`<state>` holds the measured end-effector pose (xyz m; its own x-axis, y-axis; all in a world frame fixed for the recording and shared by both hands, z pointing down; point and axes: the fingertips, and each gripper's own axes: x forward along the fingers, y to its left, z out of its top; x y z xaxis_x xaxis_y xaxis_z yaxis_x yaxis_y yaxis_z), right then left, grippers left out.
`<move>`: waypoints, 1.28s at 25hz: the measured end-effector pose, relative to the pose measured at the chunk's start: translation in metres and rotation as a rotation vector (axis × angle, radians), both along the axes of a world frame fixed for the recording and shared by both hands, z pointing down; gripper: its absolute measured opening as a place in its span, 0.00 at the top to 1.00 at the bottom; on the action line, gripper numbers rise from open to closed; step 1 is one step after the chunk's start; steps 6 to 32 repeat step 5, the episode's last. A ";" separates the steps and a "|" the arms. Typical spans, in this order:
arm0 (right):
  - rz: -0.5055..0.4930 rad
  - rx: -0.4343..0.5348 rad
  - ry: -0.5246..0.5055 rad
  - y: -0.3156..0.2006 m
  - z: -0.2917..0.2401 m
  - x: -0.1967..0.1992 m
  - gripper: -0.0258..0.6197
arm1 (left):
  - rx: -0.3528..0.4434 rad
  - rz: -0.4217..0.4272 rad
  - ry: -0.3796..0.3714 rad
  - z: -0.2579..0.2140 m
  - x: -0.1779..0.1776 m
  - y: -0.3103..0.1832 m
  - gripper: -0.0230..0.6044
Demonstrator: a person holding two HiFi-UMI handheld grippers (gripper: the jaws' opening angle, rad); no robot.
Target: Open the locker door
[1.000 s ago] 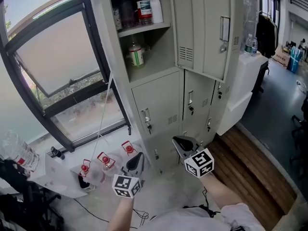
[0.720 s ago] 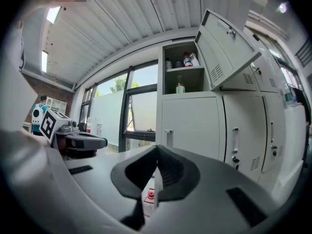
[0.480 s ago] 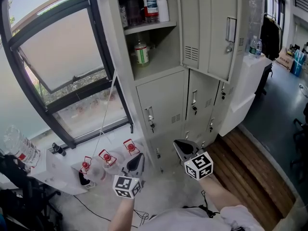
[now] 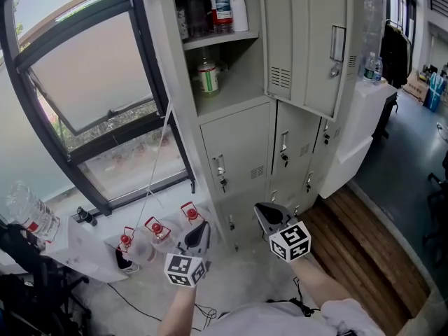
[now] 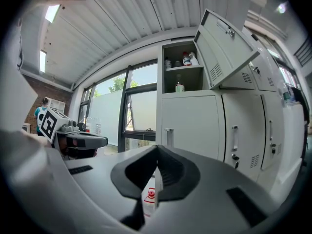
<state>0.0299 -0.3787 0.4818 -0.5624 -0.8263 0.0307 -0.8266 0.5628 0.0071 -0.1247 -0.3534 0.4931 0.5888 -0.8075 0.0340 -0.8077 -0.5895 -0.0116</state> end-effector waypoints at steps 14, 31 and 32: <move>0.000 0.001 0.004 0.001 0.001 -0.001 0.94 | -0.002 0.001 0.002 0.000 0.000 0.001 0.95; 0.000 0.001 0.004 0.001 0.001 -0.001 0.94 | -0.002 0.001 0.002 0.000 0.000 0.001 0.95; 0.000 0.001 0.004 0.001 0.001 -0.001 0.94 | -0.002 0.001 0.002 0.000 0.000 0.001 0.95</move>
